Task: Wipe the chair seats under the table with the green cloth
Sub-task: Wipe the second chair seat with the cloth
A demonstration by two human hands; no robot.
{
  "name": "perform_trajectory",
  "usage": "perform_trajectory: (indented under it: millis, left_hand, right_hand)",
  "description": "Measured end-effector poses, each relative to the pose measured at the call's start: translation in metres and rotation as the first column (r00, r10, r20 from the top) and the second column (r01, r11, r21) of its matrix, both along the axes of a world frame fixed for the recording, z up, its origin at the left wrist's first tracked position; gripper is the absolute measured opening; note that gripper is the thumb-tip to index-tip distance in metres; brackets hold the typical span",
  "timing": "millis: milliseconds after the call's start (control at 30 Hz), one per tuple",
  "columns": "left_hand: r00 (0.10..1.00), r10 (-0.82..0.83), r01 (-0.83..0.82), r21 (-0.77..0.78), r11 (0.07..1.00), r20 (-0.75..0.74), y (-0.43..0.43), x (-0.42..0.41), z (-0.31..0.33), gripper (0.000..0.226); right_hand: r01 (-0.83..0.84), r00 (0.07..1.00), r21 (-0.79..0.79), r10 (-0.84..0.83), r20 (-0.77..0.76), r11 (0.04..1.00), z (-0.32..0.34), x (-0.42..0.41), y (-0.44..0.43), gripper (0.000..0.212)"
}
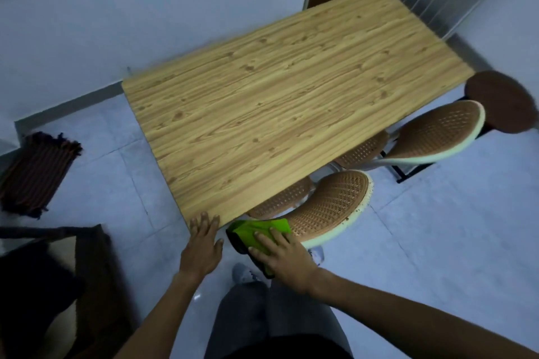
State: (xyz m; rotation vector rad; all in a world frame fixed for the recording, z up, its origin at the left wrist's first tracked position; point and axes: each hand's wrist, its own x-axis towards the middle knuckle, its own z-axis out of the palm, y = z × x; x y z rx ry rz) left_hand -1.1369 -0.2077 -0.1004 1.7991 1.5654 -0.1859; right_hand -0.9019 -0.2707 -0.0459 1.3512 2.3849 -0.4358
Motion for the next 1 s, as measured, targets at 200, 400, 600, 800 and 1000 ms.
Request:
perform_trajectory:
  millis: [200, 400, 600, 800, 1000]
  left_hand:
    - [0.994, -0.104, 0.103, -0.043, 0.994, -0.025, -0.012, 0.009, 0.011, 0.084]
    - [0.987, -0.157, 0.157, -0.008, 0.988, -0.040, -0.011, 0.016, 0.005, 0.077]
    - [0.987, -0.158, 0.158, 0.107, 0.982, -0.009, -0.017, 0.017, 0.001, 0.071]
    - [0.988, -0.152, 0.153, 0.144, 0.978, -0.019, -0.021, 0.012, -0.011, 0.084]
    - [0.990, -0.137, 0.139, 0.134, 0.981, -0.027, -0.024, 0.013, -0.008, 0.090]
  right_hand:
    - [0.168, 0.982, 0.173, -0.149, -0.114, 0.971, 0.017, -0.006, -0.029, 0.042]
    - [0.132, 0.990, 0.152, -0.137, 0.026, 0.980, 0.007, -0.022, -0.009, 0.034]
    - [0.209, 0.928, -0.059, -0.179, 0.327, 0.976, -0.001, -0.065, 0.028, 0.043]
    - [0.147, 0.937, -0.241, -0.057, 0.345, 0.959, -0.001, -0.077, 0.047, 0.044]
    - [0.223, 0.974, -0.196, -0.209, 0.086, 0.955, 0.031, -0.039, 0.017, 0.063]
